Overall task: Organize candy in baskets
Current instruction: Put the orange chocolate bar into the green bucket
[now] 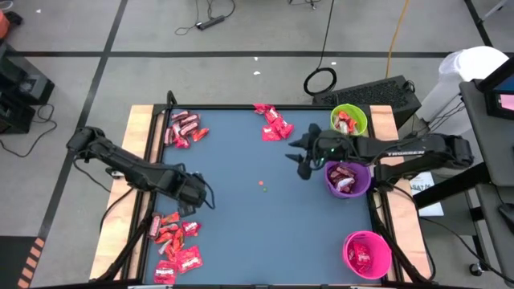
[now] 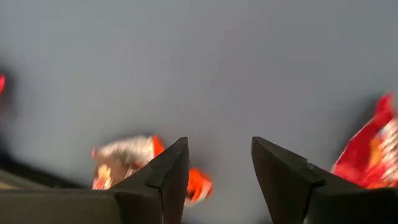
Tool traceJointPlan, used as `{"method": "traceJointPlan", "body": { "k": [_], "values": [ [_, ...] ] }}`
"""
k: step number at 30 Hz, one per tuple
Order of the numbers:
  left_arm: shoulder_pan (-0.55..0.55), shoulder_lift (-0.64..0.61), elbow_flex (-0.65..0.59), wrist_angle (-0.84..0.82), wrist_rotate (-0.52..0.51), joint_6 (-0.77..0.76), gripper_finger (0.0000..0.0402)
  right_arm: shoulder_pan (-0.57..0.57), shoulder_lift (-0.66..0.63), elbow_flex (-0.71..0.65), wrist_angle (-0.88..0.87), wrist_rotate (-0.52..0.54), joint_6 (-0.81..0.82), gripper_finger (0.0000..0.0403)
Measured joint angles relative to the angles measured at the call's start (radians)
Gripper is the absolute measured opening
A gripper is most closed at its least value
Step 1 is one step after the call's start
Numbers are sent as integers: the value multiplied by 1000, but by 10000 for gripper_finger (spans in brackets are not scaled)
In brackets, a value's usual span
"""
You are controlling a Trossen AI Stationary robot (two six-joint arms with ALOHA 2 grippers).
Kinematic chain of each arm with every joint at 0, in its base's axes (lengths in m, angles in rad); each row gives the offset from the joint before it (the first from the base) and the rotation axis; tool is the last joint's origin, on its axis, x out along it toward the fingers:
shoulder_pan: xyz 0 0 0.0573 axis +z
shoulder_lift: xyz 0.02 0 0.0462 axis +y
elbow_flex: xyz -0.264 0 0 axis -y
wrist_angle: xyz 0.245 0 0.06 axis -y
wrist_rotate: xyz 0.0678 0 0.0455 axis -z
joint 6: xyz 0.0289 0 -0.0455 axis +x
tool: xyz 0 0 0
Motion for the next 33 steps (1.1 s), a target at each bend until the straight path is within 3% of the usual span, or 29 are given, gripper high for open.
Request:
{"method": "traceJointPlan", "body": {
  "k": [4, 11, 26, 29, 33],
  "values": [
    [-29, 7, -35, -38, 13, 0, 180, 19, 46, 0, 59, 1, -2, 187],
    [-79, 33, -119, -65, 133, -12, 180, 34, 85, 0, 89, 1, -9, 187],
    [-83, 100, -206, 21, 64, -21, 179, 33, 86, 0, 97, 2, -9, 187],
    [-76, 109, -217, 35, 82, -15, 163, 34, 86, 0, 96, 0, -7, 187],
    [-64, 111, -216, 71, 83, -10, 103, 47, 86, 0, 97, 0, -7, 187]
  ]
}}
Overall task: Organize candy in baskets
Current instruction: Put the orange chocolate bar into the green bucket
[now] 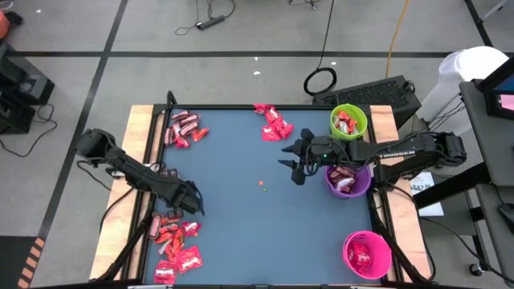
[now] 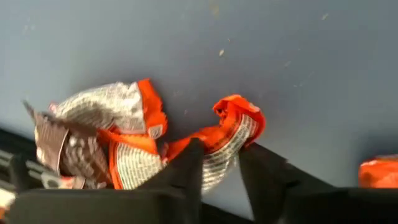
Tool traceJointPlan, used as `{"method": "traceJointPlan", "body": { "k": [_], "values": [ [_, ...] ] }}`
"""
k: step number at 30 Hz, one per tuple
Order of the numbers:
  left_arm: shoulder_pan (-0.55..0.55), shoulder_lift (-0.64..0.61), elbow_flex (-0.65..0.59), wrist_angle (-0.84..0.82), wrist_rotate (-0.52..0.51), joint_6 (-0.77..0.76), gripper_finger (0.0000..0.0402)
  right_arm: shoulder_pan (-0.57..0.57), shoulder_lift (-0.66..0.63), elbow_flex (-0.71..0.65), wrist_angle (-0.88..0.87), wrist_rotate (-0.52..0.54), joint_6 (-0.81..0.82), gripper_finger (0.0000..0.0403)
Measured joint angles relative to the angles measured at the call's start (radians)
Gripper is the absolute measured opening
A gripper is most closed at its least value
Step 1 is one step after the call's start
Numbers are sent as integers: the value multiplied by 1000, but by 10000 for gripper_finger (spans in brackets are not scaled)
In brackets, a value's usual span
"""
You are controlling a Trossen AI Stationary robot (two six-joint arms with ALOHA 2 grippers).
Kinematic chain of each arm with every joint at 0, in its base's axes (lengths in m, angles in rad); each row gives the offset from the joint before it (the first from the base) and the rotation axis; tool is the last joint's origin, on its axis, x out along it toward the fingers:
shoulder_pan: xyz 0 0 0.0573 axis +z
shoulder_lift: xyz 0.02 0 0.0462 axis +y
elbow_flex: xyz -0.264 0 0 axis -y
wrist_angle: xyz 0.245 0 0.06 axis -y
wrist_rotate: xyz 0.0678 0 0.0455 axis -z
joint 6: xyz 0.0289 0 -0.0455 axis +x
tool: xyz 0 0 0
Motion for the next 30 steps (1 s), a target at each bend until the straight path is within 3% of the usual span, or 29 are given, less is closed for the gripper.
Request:
{"method": "traceJointPlan", "body": {
  "k": [4, 6, 16, 24, 30],
  "values": [
    [12, 0, 1, 27, -2, 71, 28, 21, 1, 0, 9, 0, 0, 187],
    [19, 0, 7, 28, -6, 76, 13, 33, 12, 1, 25, 0, 0, 187],
    [21, -10, 161, 63, -158, 127, 23, 118, 181, 1, 200, -4, -71, 187],
    [19, -13, 190, 442, -222, 353, 23, 183, 337, 1, 497, -4, -160, 198],
    [20, -13, 190, 716, -321, 493, 24, 211, 415, 2, 599, -2, -160, 275]
  ]
}}
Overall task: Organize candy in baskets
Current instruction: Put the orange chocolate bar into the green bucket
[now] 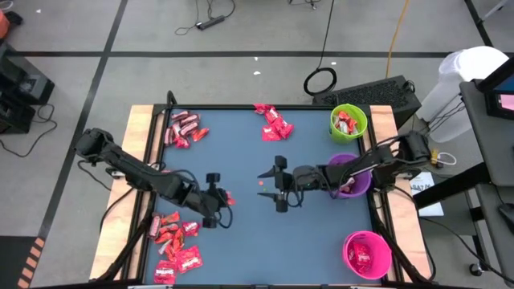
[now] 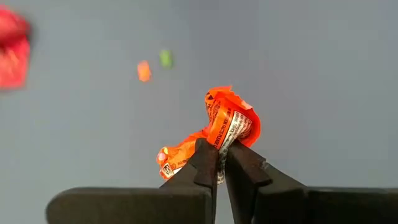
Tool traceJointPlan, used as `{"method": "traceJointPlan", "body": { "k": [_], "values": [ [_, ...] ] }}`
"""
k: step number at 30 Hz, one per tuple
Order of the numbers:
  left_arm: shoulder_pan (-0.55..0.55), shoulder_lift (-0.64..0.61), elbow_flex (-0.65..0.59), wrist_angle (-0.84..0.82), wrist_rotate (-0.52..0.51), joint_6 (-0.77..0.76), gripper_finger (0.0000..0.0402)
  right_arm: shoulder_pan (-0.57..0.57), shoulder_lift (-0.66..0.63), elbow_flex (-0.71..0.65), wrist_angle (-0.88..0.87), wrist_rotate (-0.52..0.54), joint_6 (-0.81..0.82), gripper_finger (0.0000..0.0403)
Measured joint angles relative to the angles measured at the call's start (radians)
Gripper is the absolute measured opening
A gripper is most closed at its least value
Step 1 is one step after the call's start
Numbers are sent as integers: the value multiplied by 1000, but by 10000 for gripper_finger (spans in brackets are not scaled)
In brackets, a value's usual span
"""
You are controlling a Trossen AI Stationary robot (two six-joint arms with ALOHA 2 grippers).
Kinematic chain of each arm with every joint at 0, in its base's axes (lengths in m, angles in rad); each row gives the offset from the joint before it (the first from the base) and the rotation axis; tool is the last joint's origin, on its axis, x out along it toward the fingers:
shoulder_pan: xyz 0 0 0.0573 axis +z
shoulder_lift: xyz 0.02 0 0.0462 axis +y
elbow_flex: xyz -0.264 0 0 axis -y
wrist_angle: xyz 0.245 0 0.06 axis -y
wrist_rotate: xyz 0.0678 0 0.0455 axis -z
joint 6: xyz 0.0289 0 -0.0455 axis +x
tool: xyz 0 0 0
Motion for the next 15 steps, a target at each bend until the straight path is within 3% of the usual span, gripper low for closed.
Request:
{"method": "traceJointPlan", "body": {
  "k": [7, 15],
  "values": [
    [36, 0, 0, 252, -9, 126, 24, 25, 81, -1, 133, 1, -36, 333],
    [86, 0, 0, 350, -20, 134, 24, 25, 168, 28, 299, 2, -39, 327]
  ]
}}
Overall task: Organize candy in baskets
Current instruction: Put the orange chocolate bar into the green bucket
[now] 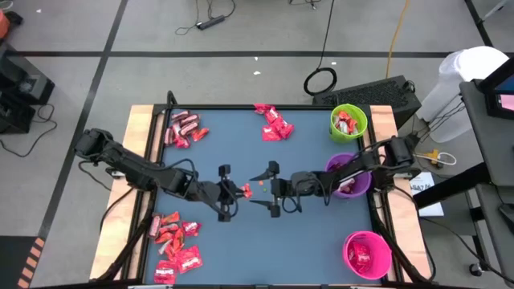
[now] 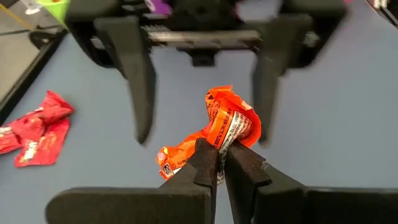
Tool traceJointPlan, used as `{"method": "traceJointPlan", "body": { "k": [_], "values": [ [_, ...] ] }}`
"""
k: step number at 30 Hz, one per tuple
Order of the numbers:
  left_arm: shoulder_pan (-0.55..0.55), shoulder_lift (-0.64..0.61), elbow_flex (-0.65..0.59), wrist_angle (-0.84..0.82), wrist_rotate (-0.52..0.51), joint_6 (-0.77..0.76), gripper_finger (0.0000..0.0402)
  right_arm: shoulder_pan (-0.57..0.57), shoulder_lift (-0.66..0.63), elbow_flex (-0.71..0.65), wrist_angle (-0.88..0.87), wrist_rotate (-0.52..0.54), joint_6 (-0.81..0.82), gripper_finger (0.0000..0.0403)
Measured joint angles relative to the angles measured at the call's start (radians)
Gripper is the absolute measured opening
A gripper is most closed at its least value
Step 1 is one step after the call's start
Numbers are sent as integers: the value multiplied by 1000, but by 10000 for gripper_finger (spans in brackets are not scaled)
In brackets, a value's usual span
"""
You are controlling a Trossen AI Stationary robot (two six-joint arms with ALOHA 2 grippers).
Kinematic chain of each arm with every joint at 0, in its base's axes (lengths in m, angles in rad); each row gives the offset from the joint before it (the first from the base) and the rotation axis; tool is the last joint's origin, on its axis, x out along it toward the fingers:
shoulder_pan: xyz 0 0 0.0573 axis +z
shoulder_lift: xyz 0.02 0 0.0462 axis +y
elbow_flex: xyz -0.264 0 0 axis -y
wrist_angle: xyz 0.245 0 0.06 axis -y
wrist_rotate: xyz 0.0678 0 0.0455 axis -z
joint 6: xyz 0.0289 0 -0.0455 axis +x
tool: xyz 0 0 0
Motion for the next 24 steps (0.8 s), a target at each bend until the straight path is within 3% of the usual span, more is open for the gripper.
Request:
{"method": "traceJointPlan", "body": {
  "k": [7, 19, 24],
  "values": [
    [12, 0, 0, 24, -3, -7, 24, -1, 34, 48, -2, 6, 4, 273],
    [15, 0, 0, 47, -3, 4, 26, -1, 34, 49, -8, 7, -1, 104],
    [17, 0, 0, 43, 27, 23, 62, 0, 34, 49, -11, 0, -4, 77]
  ]
}}
